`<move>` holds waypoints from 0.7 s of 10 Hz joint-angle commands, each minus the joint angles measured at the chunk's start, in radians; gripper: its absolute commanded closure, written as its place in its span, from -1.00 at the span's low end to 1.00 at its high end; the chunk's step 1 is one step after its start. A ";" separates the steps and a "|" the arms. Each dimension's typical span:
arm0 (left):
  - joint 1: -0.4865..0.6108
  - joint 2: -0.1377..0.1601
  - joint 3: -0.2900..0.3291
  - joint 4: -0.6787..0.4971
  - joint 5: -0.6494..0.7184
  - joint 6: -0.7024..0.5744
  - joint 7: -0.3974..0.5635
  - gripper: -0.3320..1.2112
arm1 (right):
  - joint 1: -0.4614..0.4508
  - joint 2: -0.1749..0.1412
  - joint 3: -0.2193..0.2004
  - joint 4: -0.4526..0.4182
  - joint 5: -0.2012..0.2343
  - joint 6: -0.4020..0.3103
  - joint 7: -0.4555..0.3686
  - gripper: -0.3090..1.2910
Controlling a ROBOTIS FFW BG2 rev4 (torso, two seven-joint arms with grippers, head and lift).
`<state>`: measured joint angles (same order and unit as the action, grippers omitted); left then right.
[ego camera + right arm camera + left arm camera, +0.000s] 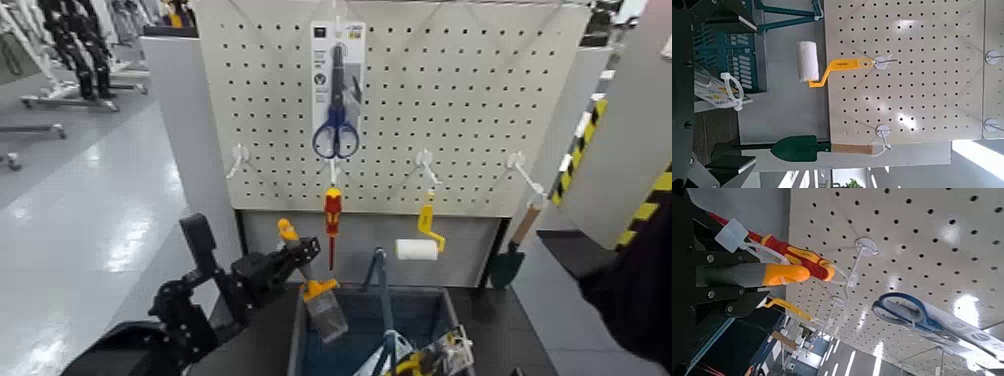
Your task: Put the yellow paint brush into the crate.
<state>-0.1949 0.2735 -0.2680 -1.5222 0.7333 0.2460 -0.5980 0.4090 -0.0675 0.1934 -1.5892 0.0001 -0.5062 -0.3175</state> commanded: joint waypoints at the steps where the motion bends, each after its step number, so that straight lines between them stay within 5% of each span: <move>1: -0.029 -0.020 -0.093 0.112 0.046 -0.070 0.000 0.92 | -0.001 0.002 0.001 0.002 0.000 0.000 0.000 -0.45; 4: -0.077 -0.028 -0.215 0.246 0.106 -0.079 -0.012 0.92 | 0.001 0.003 0.000 0.002 -0.002 -0.002 0.000 -0.45; 7: -0.097 -0.037 -0.257 0.310 0.135 -0.063 -0.012 0.92 | 0.001 0.005 0.001 0.002 -0.002 -0.003 0.000 -0.45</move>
<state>-0.2883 0.2381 -0.5216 -1.2162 0.8670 0.1780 -0.6106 0.4092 -0.0637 0.1947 -1.5876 -0.0015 -0.5091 -0.3175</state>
